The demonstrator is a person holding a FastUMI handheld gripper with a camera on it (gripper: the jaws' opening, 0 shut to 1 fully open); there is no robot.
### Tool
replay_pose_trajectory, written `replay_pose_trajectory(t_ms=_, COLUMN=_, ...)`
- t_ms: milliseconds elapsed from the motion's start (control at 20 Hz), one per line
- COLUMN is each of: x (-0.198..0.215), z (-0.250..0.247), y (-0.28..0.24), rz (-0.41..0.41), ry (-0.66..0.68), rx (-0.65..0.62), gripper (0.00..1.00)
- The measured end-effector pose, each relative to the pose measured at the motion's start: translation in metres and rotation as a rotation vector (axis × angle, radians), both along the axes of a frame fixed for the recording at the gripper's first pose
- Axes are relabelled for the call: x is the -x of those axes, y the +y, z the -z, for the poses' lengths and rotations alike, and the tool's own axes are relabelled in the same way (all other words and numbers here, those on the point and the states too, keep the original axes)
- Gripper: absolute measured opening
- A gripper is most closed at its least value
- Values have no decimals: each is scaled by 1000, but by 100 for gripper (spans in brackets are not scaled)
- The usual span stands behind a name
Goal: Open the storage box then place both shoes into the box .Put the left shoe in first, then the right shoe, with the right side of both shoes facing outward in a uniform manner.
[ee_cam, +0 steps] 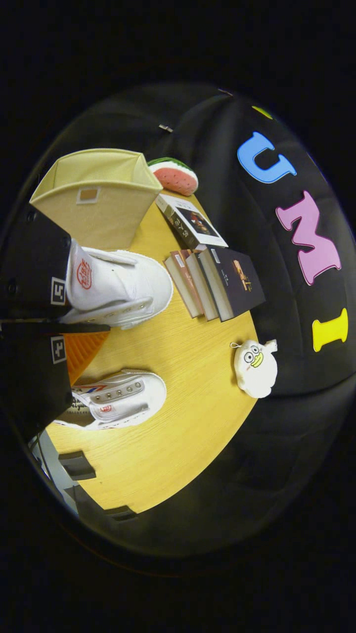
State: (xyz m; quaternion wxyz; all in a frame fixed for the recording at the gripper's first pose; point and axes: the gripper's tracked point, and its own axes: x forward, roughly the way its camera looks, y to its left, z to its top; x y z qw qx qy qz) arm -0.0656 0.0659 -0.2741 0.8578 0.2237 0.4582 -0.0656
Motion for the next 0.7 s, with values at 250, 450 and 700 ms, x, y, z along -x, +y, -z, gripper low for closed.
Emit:
replay_pose_trajectory(t_ms=250, x=-13, z=-75, y=55, rz=-20, ry=-50, rx=-82, gripper=8)
replay_pose_trajectory(t_ms=450, x=-16, z=-108, y=109, rz=-58, ry=-46, rx=-107, gripper=8)
replay_pose_trajectory(t_ms=700, x=-13, z=-95, y=178, rz=-78, ry=48, rx=-123, gripper=8)
